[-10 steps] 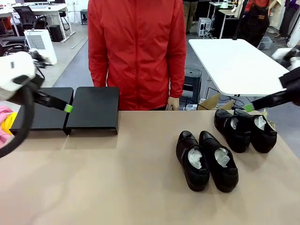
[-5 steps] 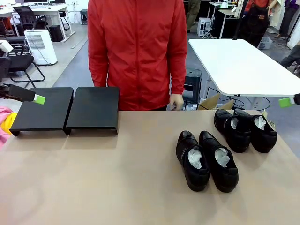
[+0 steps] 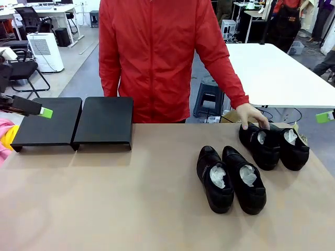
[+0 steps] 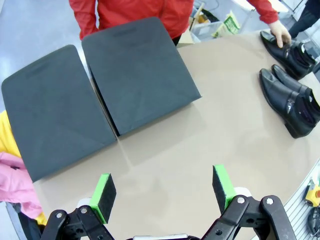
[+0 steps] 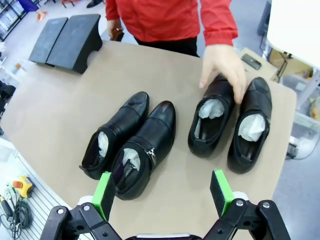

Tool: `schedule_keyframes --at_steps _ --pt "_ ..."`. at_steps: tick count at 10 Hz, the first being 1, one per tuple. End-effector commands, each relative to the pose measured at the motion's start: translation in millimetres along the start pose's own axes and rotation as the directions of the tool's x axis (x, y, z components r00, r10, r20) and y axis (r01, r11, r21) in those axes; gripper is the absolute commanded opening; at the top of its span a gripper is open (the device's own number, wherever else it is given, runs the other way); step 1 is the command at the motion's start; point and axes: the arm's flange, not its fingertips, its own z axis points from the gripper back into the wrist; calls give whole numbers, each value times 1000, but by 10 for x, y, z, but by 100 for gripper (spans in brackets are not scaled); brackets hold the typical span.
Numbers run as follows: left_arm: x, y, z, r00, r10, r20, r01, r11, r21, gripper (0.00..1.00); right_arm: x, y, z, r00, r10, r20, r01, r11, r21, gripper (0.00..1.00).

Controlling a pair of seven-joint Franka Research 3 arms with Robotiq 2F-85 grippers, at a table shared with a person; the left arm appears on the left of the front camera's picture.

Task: Organize the shoes by placing them on the stand.
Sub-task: Pick up one Shoe and place it in the middle of the table.

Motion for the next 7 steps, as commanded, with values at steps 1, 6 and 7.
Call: schedule_keyframes --at_steps 1,6,7 --pt "1 14 17 1000 -12 5 12 1000 -5 100 18 -3 -11 1000 -5 14 5 1000 8 100" --pt "1 14 17 1000 -12 5 12 1000 -5 100 18 -3 -11 1000 -5 14 5 1000 8 100" --pt "1 14 17 1000 -12 5 12 1000 -5 100 -3 -7 5 1000 -2 -1 2 1000 -5 100"
